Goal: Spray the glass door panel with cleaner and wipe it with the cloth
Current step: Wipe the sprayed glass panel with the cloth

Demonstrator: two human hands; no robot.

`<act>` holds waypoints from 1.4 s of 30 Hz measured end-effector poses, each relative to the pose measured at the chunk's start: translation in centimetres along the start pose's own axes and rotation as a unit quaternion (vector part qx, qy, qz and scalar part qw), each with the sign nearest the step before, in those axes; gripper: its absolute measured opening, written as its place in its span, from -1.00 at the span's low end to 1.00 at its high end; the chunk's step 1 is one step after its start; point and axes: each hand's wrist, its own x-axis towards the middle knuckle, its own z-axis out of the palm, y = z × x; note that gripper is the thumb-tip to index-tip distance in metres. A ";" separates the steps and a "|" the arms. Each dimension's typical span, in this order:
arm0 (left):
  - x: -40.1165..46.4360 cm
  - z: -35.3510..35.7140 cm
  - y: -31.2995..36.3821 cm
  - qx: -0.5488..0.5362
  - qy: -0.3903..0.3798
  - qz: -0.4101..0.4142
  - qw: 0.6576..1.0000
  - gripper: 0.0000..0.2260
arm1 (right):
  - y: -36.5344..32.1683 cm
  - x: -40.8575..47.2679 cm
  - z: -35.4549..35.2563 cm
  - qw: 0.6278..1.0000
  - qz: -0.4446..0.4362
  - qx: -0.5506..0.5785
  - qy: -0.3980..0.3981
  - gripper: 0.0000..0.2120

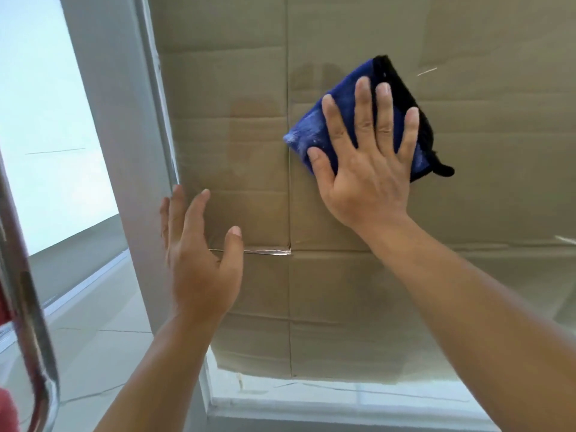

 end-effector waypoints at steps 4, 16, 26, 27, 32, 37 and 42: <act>-0.7 0.7 1.1 -0.009 -0.026 0.031 0.999 -0.50 | 5.2 -2.0 -1.1 0.989 0.144 -0.021 -0.009 -0.41; -2.9 4.2 5.7 -0.017 -0.073 0.114 0.991 -0.53 | 1.4 -12.6 -0.8 0.998 -0.016 0.026 -0.061 -0.31; -4.1 7.0 10.3 -0.057 -0.077 0.170 0.981 -0.56 | 12.8 -6.7 -2.6 0.998 0.049 -0.036 -0.025 -0.32; -4.2 7.6 10.9 -0.056 -0.083 0.185 0.978 -0.56 | 14.5 -6.5 -3.0 0.997 0.064 -0.044 -0.027 -0.32; -3.4 9.8 13.2 -0.037 -0.100 0.242 0.964 -0.56 | 22.0 -7.3 -4.7 0.983 0.172 -0.037 -0.049 -0.30; -2.1 10.3 14.3 -0.018 -0.096 0.275 0.956 -0.56 | 27.8 -9.9 -5.9 0.936 0.349 0.003 -0.037 -0.28; -1.9 10.4 14.8 -0.020 -0.097 0.258 0.961 -0.55 | 28.5 -11.9 -6.2 0.865 0.501 0.039 -0.005 -0.24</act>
